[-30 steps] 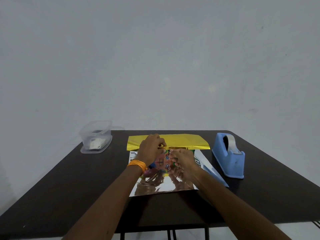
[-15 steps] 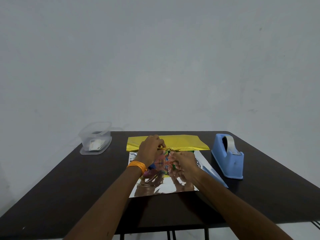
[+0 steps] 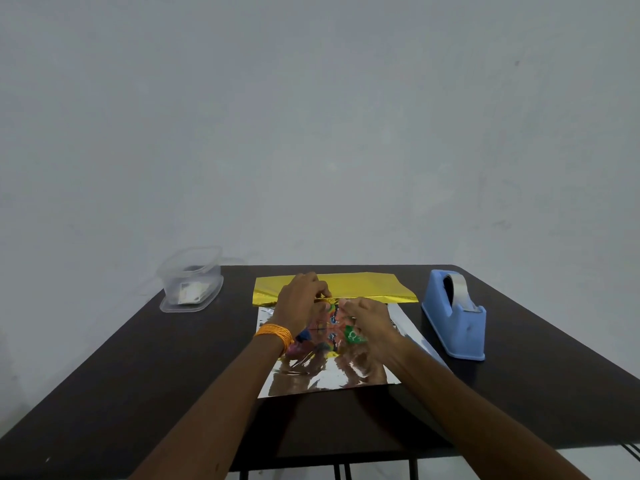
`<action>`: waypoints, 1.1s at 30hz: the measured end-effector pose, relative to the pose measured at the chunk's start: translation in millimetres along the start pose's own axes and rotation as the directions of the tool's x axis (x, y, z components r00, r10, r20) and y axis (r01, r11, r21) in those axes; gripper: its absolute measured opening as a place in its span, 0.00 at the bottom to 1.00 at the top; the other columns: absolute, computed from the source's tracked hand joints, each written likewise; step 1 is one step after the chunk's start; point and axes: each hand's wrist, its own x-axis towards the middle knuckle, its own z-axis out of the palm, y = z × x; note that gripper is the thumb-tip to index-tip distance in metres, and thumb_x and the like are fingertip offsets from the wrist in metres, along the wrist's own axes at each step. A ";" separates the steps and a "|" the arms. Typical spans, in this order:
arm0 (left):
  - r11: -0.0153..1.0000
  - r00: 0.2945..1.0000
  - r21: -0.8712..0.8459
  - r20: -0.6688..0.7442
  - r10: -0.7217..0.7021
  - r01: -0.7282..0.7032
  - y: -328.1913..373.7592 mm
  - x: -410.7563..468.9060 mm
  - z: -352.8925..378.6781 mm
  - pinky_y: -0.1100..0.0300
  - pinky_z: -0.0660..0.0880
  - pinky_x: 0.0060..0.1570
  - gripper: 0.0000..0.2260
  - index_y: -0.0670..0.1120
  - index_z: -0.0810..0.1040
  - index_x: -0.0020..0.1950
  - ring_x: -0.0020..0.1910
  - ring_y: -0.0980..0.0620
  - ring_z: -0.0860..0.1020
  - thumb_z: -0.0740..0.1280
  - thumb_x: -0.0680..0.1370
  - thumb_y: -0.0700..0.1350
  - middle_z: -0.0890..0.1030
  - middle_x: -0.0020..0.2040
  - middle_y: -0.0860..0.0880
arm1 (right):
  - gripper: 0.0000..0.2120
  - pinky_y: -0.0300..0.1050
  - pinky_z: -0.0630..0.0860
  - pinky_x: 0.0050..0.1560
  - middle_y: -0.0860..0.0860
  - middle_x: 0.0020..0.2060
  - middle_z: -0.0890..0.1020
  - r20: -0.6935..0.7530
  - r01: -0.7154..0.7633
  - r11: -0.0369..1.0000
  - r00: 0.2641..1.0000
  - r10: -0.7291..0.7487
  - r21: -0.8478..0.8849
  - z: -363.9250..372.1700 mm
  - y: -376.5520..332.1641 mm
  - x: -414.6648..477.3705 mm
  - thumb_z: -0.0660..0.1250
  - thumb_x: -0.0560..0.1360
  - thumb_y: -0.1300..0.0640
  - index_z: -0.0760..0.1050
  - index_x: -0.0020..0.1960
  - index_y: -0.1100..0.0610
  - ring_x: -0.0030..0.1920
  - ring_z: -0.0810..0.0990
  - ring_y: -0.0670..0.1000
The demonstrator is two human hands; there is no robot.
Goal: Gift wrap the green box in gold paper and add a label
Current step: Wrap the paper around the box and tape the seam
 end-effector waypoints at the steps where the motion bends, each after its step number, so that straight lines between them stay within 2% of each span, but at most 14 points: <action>1: 1.000 1.000 0.001 0.000 -0.002 0.002 -0.5 0.0 -0.1 0.56 0.74 0.48 0.08 0.51 0.81 0.53 0.50 0.52 0.72 0.72 0.75 0.50 0.75 0.50 0.53 | 0.09 0.37 0.68 0.29 0.53 0.33 0.82 -0.001 -0.001 1.000 1.000 0.001 0.008 2.3 1.5 0.8 0.72 0.77 0.57 0.80 0.41 0.61 0.30 0.75 0.46; 4: 1.000 1.000 -0.006 0.001 -0.003 0.003 -0.5 0.1 1.2 0.54 0.74 0.49 0.08 0.51 0.81 0.53 0.51 0.53 0.72 0.73 0.75 0.50 0.75 0.50 0.53 | 0.07 0.34 0.70 0.26 0.54 0.34 0.83 -0.029 -0.026 0.998 0.999 0.028 0.048 6.1 6.3 3.7 0.72 0.77 0.58 0.81 0.42 0.61 0.29 0.77 0.45; 8: 1.000 1.000 -0.006 -0.004 0.003 -0.003 -1.0 0.4 2.6 0.56 0.73 0.49 0.08 0.51 0.81 0.53 0.50 0.53 0.72 0.72 0.75 0.50 0.75 0.50 0.53 | 0.07 0.33 0.68 0.23 0.54 0.34 0.84 -0.067 -0.032 0.999 0.997 0.035 0.039 7.7 7.9 7.1 0.72 0.76 0.58 0.81 0.43 0.61 0.25 0.75 0.42; 17: 1.000 1.000 -0.003 -0.007 0.002 -0.002 -1.1 0.5 2.9 0.56 0.73 0.47 0.08 0.52 0.81 0.52 0.50 0.53 0.71 0.73 0.75 0.50 0.75 0.49 0.53 | 0.11 0.38 0.69 0.28 0.56 0.40 0.86 -0.095 -0.069 0.998 0.993 0.069 -0.005 7.7 7.7 8.3 0.73 0.76 0.55 0.82 0.47 0.64 0.31 0.78 0.47; 20: 1.000 1.000 -0.003 -0.013 0.005 -0.005 -1.0 0.5 3.2 0.56 0.74 0.47 0.08 0.52 0.81 0.53 0.50 0.53 0.72 0.73 0.75 0.50 0.75 0.49 0.53 | 0.11 0.37 0.68 0.25 0.57 0.39 0.87 -0.121 -0.071 0.997 0.990 0.066 -0.038 6.3 7.4 9.9 0.74 0.75 0.53 0.82 0.44 0.63 0.26 0.74 0.46; 23: 1.000 1.000 -0.011 -0.011 0.007 -0.007 -0.7 -0.4 3.0 0.54 0.75 0.48 0.08 0.51 0.81 0.53 0.50 0.52 0.72 0.73 0.75 0.50 0.75 0.49 0.53 | 0.16 0.35 0.67 0.22 0.53 0.32 0.84 -0.173 -0.072 0.971 0.984 0.033 -0.227 -1.5 8.6 12.0 0.74 0.73 0.47 0.81 0.42 0.61 0.20 0.73 0.43; 26: 1.000 1.000 -0.013 0.003 0.008 -0.008 -1.2 0.6 2.3 0.52 0.75 0.48 0.08 0.51 0.81 0.53 0.51 0.52 0.72 0.72 0.75 0.50 0.75 0.50 0.52 | 0.22 0.35 0.65 0.21 0.50 0.28 0.81 -0.160 -0.077 0.911 0.987 0.012 -0.405 -8.7 12.1 14.5 0.73 0.72 0.41 0.80 0.40 0.61 0.19 0.72 0.41; 28: 1.000 1.000 -0.008 0.010 0.004 -0.004 -0.2 1.2 1.2 0.53 0.75 0.49 0.09 0.50 0.81 0.53 0.51 0.52 0.72 0.72 0.75 0.50 0.76 0.50 0.52 | 0.21 0.37 0.67 0.24 0.49 0.28 0.80 -0.146 -0.081 0.862 0.989 0.008 -0.501 -10.5 11.4 19.8 0.72 0.73 0.40 0.77 0.38 0.59 0.22 0.73 0.44; 30: 1.000 1.000 -0.006 0.015 0.002 -0.002 0.4 1.8 0.7 0.54 0.75 0.49 0.09 0.51 0.81 0.54 0.51 0.52 0.72 0.72 0.75 0.50 0.76 0.50 0.52 | 0.20 0.38 0.71 0.28 0.50 0.31 0.82 -0.134 -0.092 0.799 0.991 0.014 -0.595 -13.4 12.9 26.8 0.72 0.74 0.41 0.80 0.42 0.59 0.24 0.75 0.45; 33: 1.000 1.000 -0.014 0.019 -0.005 0.006 0.2 1.3 0.6 0.55 0.74 0.48 0.09 0.51 0.81 0.54 0.51 0.52 0.72 0.72 0.75 0.50 0.75 0.50 0.53 | 0.18 0.46 0.82 0.41 0.53 0.37 0.85 -0.108 -0.070 0.731 0.994 -0.005 -0.679 -15.2 14.7 31.4 0.75 0.71 0.43 0.80 0.45 0.59 0.36 0.84 0.53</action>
